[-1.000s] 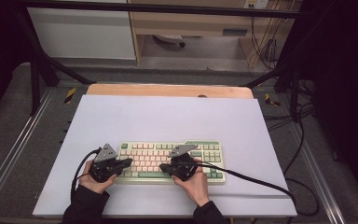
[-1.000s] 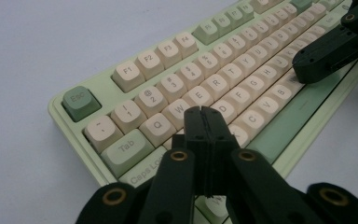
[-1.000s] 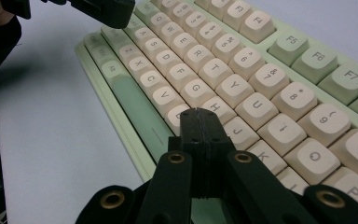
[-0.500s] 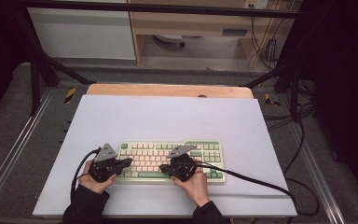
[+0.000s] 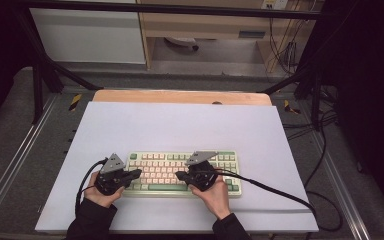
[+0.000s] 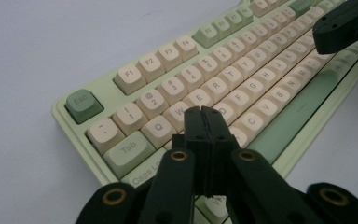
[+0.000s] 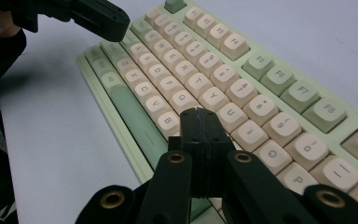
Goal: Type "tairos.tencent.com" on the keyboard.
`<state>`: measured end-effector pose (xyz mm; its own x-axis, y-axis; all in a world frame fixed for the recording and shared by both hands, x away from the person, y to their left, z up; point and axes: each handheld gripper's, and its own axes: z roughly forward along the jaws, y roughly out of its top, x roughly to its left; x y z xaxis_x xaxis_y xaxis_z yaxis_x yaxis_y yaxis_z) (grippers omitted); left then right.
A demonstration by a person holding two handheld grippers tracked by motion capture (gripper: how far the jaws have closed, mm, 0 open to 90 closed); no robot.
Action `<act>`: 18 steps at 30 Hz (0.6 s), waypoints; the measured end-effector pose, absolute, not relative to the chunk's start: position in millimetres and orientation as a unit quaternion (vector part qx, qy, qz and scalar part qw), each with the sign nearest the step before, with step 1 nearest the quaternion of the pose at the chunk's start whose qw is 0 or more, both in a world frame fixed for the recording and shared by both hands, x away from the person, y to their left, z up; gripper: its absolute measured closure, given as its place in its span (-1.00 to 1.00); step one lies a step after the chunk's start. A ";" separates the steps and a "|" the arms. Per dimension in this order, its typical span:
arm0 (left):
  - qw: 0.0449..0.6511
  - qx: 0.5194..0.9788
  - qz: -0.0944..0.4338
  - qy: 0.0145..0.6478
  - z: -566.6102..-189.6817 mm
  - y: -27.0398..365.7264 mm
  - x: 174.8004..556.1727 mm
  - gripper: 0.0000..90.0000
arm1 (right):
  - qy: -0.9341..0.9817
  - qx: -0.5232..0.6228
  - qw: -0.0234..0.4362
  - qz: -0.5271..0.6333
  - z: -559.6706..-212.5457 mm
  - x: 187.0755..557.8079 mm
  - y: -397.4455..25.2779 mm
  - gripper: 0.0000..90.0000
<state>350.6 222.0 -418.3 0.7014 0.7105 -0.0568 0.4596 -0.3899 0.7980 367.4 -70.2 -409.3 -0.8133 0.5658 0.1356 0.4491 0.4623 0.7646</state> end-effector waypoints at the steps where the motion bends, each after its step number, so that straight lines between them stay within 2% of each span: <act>1: 0.422 0.821 0.149 0.356 -418.1 222.1 350.6 0.99 | 0.851 0.296 0.070 0.427 -408.8 367.6 -71.9 1.00; 18: 0.424 0.824 0.145 0.348 -416.0 214.0 349.4 0.99 | 0.839 0.330 0.076 0.427 -409.3 364.3 -115.2 1.00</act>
